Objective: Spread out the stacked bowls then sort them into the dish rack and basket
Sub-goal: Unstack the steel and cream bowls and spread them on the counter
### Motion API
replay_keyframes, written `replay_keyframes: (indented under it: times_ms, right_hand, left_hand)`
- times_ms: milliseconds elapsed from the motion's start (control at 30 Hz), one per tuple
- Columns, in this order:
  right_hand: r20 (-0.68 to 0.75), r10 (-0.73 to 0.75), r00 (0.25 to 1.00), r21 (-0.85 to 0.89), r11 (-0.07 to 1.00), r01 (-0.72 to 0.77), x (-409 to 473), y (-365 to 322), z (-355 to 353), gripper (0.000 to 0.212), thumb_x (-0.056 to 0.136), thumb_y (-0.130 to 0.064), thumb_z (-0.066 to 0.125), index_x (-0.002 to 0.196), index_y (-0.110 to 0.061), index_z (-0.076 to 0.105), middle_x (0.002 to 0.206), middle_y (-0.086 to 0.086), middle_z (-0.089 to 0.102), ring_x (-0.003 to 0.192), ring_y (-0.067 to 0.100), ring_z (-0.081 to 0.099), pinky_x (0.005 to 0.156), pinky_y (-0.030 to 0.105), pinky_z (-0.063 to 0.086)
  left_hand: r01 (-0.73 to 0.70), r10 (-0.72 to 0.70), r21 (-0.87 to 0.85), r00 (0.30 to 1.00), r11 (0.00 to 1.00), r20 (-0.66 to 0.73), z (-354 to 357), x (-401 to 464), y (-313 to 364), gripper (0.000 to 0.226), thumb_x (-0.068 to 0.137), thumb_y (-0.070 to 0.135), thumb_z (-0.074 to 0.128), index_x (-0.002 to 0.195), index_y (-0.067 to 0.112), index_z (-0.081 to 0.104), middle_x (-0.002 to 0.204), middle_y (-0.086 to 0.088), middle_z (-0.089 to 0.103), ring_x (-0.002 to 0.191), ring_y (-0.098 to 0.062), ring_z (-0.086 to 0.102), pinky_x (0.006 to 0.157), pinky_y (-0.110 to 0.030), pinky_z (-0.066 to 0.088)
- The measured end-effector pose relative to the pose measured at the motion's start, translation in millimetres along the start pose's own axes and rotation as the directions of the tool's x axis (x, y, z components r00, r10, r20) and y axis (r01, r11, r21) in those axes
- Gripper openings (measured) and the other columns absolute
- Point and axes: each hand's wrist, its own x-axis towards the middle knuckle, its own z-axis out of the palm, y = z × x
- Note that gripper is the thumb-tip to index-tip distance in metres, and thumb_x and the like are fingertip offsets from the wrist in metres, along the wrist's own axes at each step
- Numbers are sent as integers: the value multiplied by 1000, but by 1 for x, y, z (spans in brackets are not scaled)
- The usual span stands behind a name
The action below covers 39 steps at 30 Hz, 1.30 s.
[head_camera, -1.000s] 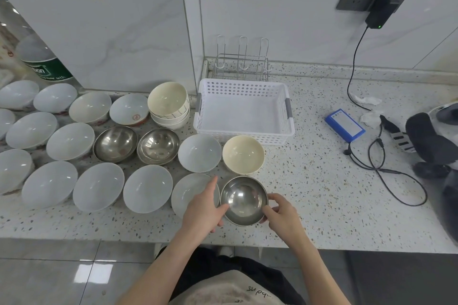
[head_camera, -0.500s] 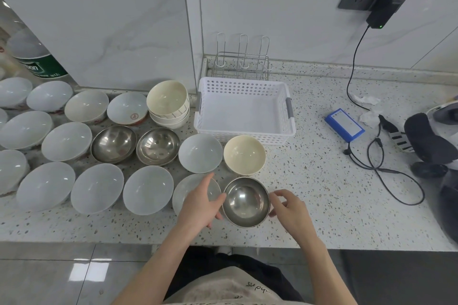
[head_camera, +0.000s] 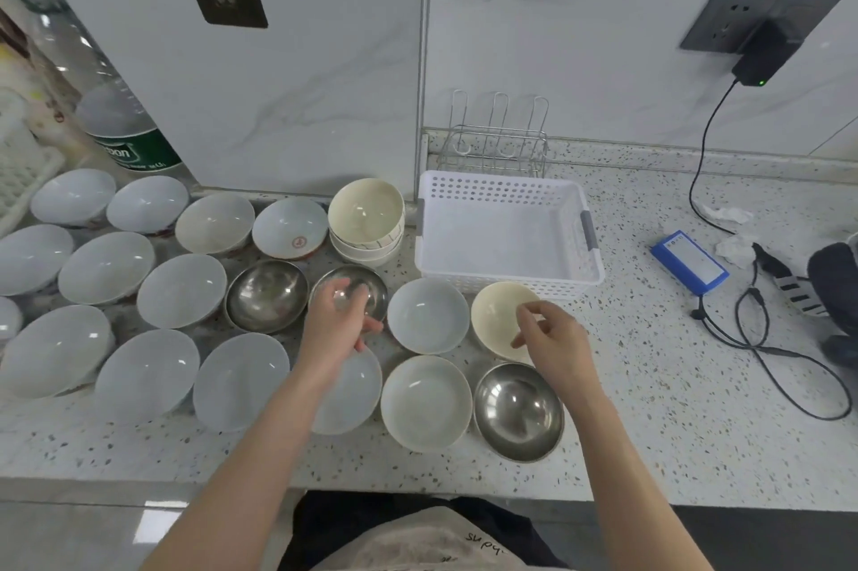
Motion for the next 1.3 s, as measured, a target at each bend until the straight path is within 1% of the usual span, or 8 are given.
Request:
replay_keyframes:
  times_ms: [133,267,467,700,900,1033,1200,1300]
  right_hand:
    - [2,-58,998,-47,997,58,13,-38,30,11,94,-29,54,90,-34,63,61,-10,69,56,-7,58,56,20,41]
    - [32,-55,998,-43,997,56,11,-60,56,14,94,-31,51,84,-34,61,61,-18,69,47,-7,55,44,6,37]
    - [22,19,1000,6,1000,-19,1,-62,81,19,94,-27,53,81,-39,60,58,-12,69,51,-4,56,49,12,36]
    - [-7,88,996,-4,996,-88,-7,-58,97,15,94,-24,54,88,-28,66,61,-4,70,53,-6,56,50,8,38]
    - [7,102,995,-51,994,-101,0,-72,114,15,94,-27,52,89,-30,65,63,-8,71,60,-9,58,53,14,35]
    - [7,109,994,-45,993,-109,7,-81,124,14,93,-27,52,89,-31,65,61,-12,70,59,-11,58,58,20,37]
    - [9,132,991,-28,991,-132,17,-84,135,12,93,-30,52,91,-32,64,63,-13,72,56,-5,56,69,29,46]
    - [10,167,986,12,986,-167,24,-87,139,16,92,-32,51,101,-31,64,65,-13,72,66,2,57,77,35,51]
  left_hand:
    - [10,-11,62,1000,998,6,-20,46,23,61,95,43,55,147,22,32,77,-6,76,34,-6,46,40,-23,41]
    - [31,-41,126,996,992,76,-25,85,46,72,93,43,54,153,21,20,90,-11,74,31,-1,51,34,-18,36]
    - [-26,-1,167,987,986,162,-24,115,57,43,89,17,55,130,25,42,116,-5,65,48,-9,69,31,-17,35]
    - [-59,10,203,973,977,232,-32,122,60,28,90,19,50,114,31,45,101,-8,71,44,-8,67,29,-15,30]
    - [-86,24,191,952,978,305,-35,128,68,34,90,14,47,122,25,46,100,-6,68,50,-16,71,30,-16,26]
    - [-111,42,203,948,973,315,-36,128,76,30,86,8,44,105,31,49,67,-6,70,40,-12,62,32,-16,25]
    - [-84,27,153,939,985,342,-41,128,80,38,90,5,42,117,32,43,80,-9,67,49,-15,67,34,-18,25]
    - [-56,29,68,935,996,354,-56,124,83,42,90,2,43,120,31,44,78,-13,66,39,-9,60,33,-18,25]
